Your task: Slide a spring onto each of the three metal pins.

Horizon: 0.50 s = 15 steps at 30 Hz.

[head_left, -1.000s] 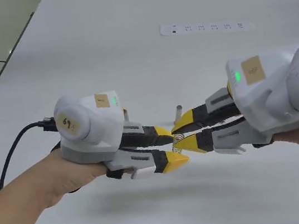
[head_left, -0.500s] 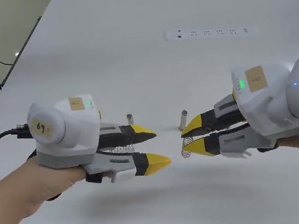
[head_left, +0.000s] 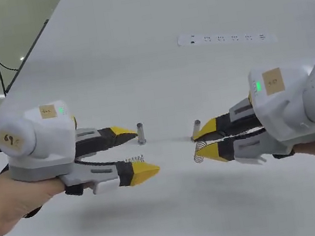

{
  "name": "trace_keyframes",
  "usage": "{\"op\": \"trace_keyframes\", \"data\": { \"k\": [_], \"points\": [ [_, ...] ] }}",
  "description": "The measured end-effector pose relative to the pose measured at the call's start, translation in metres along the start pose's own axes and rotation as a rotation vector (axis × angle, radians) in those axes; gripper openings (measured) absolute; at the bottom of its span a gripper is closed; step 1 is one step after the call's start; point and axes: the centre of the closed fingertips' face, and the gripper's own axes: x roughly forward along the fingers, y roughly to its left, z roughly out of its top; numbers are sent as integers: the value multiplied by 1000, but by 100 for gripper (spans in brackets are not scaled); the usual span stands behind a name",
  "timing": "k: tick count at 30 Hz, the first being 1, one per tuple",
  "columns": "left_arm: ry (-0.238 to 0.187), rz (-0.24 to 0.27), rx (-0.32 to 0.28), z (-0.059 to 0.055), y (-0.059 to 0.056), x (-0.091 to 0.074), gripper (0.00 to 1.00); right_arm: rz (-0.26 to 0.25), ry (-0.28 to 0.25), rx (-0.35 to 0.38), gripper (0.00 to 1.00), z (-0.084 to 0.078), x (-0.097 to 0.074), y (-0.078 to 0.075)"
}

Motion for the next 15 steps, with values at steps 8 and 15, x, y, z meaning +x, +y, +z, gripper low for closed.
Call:
{"op": "trace_keyframes", "data": {
  "k": [8, 15],
  "points": [
    [9, 66, -3, -10, 15, -15, 58, -17, 10, 19, 7, -6, 1, -5],
    [12, 100, -26, -17, 23, -25, 68, -28, 21, 29, 7, -11, 0, -10]
  ]
}}
